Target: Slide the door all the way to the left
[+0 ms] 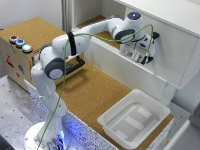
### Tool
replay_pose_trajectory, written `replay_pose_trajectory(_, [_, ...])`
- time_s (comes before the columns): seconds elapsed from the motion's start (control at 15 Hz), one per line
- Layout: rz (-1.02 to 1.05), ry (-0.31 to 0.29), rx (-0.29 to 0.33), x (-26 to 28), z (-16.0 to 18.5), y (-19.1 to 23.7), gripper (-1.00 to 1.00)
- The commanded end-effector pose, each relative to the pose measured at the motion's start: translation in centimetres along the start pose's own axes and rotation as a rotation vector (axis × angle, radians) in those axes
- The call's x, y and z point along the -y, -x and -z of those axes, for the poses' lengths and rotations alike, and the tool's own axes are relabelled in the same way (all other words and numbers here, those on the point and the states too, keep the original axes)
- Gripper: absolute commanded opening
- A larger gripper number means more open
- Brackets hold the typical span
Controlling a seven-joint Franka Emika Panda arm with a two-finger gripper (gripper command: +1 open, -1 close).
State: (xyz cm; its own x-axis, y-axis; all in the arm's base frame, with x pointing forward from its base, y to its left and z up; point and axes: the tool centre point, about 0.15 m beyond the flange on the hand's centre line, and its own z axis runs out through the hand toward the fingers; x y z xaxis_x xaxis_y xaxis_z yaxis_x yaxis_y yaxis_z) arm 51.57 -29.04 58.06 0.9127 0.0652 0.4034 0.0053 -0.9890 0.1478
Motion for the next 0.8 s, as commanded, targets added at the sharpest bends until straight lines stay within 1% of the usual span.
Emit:
replay_pose_trajectory(0.0, [0.04, -0.059, 0.021, -1.4, -0.3, -4.9, 1.0])
replay_pose_trajectory(0.27, [0.064, -0.046, 0.004, -1.6, -0.4, -5.2, 1.0])
replay_pose_trajectory(0.6, [0.053, -0.016, -0.034, -2.5, -0.9, -5.9, 1.0])
replay_pose_trajectory(0.67, [0.04, -0.013, -0.052, -2.8, -1.0, -6.1, -1.0])
replay_pose_trajectory(0.73, [0.037, -0.011, -0.062, -2.9, -1.1, -6.2, -1.0])
